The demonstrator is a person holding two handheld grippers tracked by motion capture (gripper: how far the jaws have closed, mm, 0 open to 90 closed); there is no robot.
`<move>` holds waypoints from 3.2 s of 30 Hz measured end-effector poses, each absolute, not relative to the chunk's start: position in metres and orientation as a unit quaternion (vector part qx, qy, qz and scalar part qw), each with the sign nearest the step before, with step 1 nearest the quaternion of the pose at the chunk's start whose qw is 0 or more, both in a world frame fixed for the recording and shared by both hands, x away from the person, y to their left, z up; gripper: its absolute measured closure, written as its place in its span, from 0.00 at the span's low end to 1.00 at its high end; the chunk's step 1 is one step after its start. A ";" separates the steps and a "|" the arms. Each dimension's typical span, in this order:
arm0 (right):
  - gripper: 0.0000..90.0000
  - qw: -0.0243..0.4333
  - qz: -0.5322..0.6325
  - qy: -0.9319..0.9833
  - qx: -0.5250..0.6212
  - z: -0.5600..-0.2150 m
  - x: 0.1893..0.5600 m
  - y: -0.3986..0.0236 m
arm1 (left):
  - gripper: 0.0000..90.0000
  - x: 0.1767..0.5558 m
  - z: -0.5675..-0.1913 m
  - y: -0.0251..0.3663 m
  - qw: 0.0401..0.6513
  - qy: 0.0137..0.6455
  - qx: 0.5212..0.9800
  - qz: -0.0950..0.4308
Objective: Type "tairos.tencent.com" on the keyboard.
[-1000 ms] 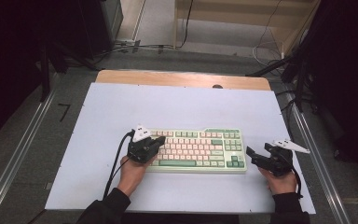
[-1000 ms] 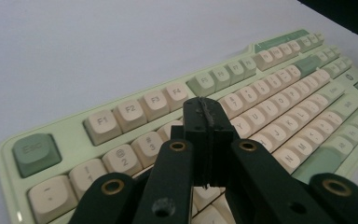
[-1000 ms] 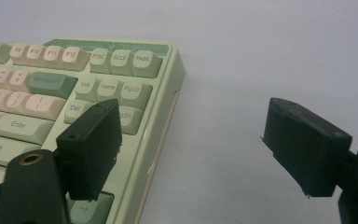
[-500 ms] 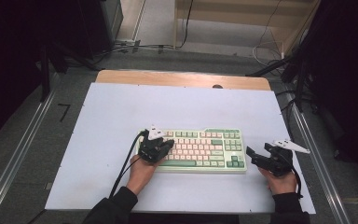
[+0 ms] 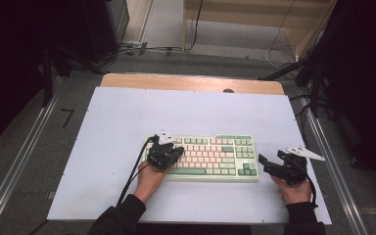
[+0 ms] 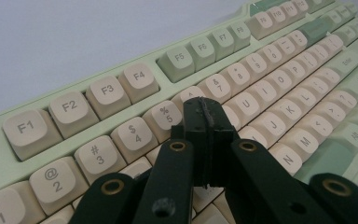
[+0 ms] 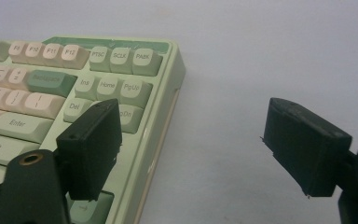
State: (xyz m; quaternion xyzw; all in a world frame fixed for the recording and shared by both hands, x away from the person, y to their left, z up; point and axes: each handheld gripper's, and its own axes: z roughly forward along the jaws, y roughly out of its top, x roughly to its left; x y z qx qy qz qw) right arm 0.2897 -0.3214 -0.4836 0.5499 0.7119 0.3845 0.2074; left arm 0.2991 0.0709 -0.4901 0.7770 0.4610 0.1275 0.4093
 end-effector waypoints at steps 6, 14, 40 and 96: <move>0.20 0.207 0.386 0.711 0.550 -0.483 0.289 -0.322 | 0.86 0.296 -0.480 0.077 0.440 0.459 0.762 0.120; 0.20 0.207 0.387 0.711 0.549 -0.483 0.289 -0.322 | 0.27 0.292 -0.468 0.099 0.452 0.482 0.738 0.135; 0.20 0.204 0.390 0.711 0.548 -0.483 0.289 -0.322 | 1.00 0.259 -0.486 0.142 0.435 0.469 0.750 0.166; 0.88 0.115 0.446 0.786 0.413 -0.462 0.305 -0.216 | 0.32 0.258 -0.488 0.171 0.469 0.547 0.669 0.181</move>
